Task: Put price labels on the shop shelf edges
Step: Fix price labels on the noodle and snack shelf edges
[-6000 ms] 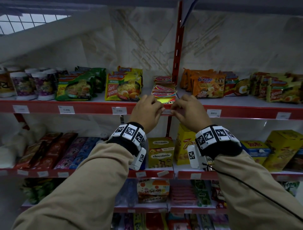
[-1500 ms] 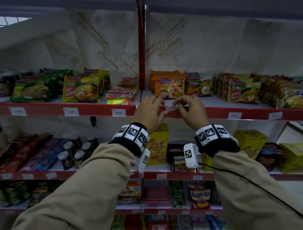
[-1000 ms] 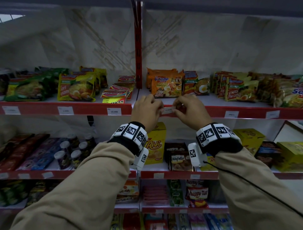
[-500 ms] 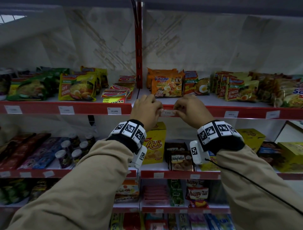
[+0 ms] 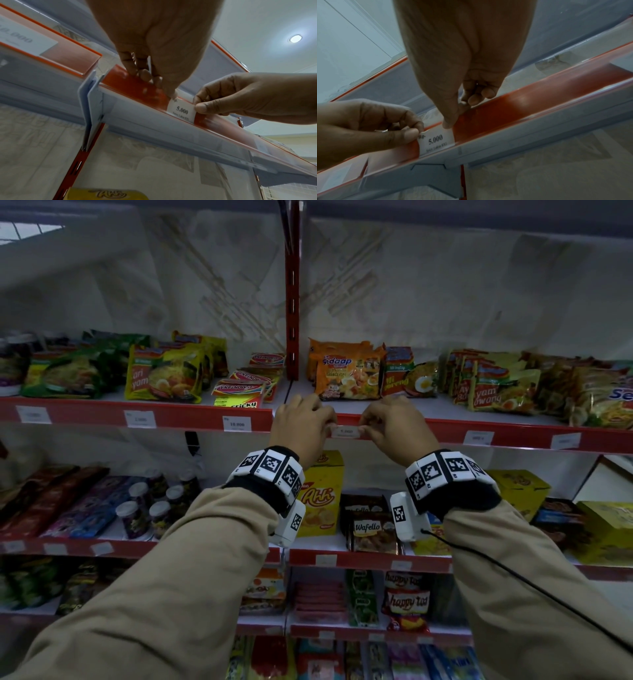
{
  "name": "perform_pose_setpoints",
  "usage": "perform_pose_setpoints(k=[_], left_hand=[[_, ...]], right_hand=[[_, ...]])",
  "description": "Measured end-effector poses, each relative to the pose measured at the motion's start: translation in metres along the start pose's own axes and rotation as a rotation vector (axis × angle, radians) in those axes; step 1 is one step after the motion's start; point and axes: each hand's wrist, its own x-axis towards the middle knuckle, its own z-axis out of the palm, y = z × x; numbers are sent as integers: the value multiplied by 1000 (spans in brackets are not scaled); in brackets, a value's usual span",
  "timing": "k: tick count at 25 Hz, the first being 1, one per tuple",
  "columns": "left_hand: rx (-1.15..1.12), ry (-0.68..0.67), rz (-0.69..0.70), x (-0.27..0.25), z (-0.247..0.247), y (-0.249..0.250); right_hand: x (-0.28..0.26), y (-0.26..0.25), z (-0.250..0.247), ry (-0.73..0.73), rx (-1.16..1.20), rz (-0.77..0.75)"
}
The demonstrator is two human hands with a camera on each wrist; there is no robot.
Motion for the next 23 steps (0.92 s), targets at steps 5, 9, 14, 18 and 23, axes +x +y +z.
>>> perform_pose_setpoints(k=[5, 9, 14, 18, 23], left_hand=[[-35, 41, -32, -5, -4, 6], [-7, 31, -23, -7, -7, 4], [-1, 11, 20, -3, -13, -2], [0, 7, 28, -4, -16, -5], [67, 9, 27, -10, -15, 2]], right_hand=[[-2, 1, 0, 8, 18, -3], [-4, 1, 3, 40, 36, -2], [-9, 4, 5, 110, 60, 1], [-17, 12, 3, 171, -3, 41], [-33, 26, -2, 222, -61, 117]])
